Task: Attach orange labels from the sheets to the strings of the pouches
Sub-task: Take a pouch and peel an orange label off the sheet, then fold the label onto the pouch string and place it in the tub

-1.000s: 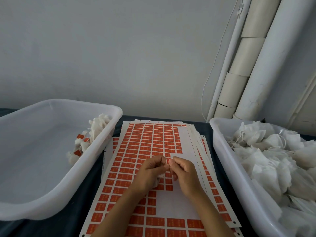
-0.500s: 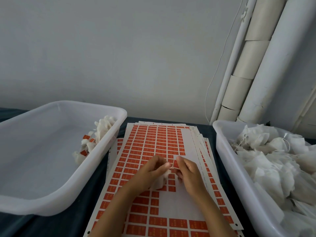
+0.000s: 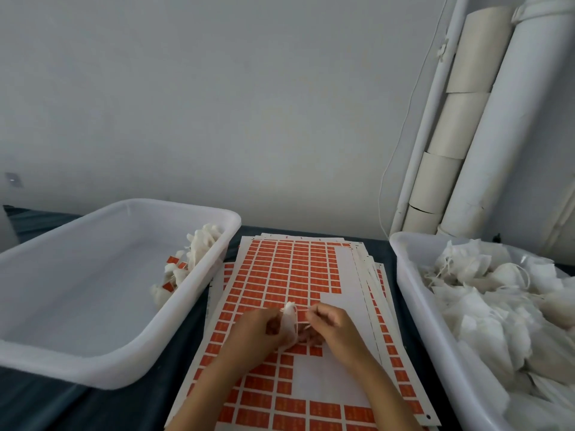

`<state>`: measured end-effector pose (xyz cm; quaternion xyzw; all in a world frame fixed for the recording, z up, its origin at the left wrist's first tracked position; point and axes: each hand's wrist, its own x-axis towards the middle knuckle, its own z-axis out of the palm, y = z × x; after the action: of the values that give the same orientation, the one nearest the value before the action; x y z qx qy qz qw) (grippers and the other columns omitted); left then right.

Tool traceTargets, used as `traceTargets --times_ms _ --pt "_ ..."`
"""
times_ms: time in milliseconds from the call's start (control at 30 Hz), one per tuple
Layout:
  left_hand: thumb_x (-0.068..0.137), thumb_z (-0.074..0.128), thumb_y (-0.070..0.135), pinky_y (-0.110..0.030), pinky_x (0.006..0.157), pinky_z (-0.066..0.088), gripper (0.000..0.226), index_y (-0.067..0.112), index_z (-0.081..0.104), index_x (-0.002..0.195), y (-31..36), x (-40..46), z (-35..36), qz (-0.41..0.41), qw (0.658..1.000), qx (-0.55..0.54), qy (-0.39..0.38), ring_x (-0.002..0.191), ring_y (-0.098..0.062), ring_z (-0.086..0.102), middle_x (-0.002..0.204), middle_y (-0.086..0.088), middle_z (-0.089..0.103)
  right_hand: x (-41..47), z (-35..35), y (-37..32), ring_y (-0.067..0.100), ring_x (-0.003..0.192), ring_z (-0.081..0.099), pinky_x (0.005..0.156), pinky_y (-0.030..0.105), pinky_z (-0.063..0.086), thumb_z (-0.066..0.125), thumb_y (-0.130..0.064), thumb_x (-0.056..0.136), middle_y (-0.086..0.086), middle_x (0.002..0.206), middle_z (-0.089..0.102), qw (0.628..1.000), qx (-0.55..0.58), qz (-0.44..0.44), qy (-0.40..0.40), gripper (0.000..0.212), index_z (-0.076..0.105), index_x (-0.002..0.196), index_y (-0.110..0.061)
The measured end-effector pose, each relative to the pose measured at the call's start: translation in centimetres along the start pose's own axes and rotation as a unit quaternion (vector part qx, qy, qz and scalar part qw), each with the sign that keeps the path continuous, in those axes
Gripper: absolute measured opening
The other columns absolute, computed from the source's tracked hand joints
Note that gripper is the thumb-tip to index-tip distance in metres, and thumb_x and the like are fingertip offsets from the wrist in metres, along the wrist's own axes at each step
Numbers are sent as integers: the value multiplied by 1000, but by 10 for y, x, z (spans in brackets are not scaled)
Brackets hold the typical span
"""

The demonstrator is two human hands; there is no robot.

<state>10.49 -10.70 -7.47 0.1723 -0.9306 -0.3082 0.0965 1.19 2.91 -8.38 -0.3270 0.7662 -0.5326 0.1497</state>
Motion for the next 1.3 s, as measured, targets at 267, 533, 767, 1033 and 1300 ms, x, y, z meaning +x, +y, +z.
traceTargets --times_ms 267,533,767,1033,1300 --pt "89 62 25 -8 62 38 6 27 63 83 7 7 -37 -22 983 -38 178 66 1 57 73 17 57 -4 1 -8 7 93 65 80 21 54 50 -18 95 -11 97 68 994 75 -58 51 12 60 100 -22" --pt "97 49 27 -23 51 32 23 9 61 91 4 20 -102 -157 914 10 374 54 -10 47 71 -4 59 0 -1 -4 11 86 66 82 21 53 44 -12 97 -3 89 68 997 60 -44 17 21 63 89 -14" --pt "96 40 21 -34 76 35 23 9 59 95 -13 17 -124 -262 896 174 312 75 -25 52 85 -10 63 2 -1 2 11 81 65 81 20 53 42 -11 98 -7 86 67 1000 19 -22 8 26 63 84 -17" --pt "97 36 19 -40 102 31 23 13 53 112 -12 16 -129 -334 908 217 126 107 -26 55 110 -8 60 4 -4 3 9 74 64 75 17 52 42 -8 97 -4 82 67 1000 10 -23 9 26 63 84 -15" --pt "95 45 20 -45 102 36 35 11 43 129 30 25 -119 -190 937 169 238 116 -30 50 129 -12 53 14 -25 -17 13 82 65 76 20 55 43 -13 98 -2 89 68 997 20 -47 65 24 61 82 -18"
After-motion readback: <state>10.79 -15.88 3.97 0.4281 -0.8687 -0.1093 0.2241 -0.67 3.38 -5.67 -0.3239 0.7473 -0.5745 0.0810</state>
